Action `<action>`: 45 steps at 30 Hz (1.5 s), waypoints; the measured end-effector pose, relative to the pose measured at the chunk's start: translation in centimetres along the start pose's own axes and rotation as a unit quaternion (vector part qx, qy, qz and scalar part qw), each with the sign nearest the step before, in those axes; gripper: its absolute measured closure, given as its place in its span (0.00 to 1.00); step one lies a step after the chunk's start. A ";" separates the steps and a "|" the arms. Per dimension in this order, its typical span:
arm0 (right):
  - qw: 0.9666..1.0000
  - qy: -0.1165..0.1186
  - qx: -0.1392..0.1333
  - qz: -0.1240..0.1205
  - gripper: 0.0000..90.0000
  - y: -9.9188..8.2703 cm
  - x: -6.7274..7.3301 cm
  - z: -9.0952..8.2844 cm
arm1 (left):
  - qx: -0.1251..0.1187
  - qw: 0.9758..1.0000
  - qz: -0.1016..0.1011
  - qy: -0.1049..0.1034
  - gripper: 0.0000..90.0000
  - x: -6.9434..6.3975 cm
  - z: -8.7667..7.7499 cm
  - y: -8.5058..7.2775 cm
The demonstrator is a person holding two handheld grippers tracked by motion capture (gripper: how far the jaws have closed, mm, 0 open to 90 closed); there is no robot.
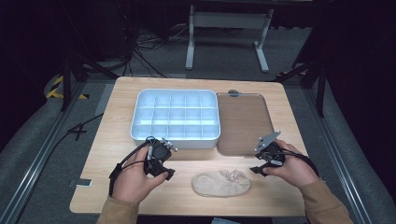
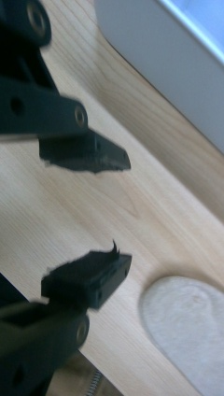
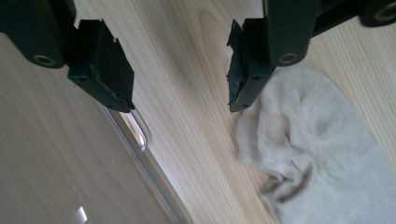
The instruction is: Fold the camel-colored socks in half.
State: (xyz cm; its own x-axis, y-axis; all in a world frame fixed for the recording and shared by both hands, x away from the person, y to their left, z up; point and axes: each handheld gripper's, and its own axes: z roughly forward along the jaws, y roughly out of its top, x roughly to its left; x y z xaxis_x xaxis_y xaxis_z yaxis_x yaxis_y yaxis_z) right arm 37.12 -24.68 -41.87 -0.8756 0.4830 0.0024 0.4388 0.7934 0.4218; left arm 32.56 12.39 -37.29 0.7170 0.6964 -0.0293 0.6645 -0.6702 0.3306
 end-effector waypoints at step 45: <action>0.998 0.036 -0.018 0.056 0.72 -0.8 1.0 -0.4 | -0.018 0.995 -0.042 -0.084 0.64 -3.3 3.6 3.4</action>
State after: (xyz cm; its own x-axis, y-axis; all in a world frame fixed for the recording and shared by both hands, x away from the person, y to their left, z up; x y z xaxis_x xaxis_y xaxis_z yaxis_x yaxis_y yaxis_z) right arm 35.81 -24.98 -41.88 -0.8342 0.5390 0.1165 0.5284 0.7211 0.4482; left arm 33.23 6.92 -39.43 0.6860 0.6949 -0.2156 0.7183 -0.5994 0.3533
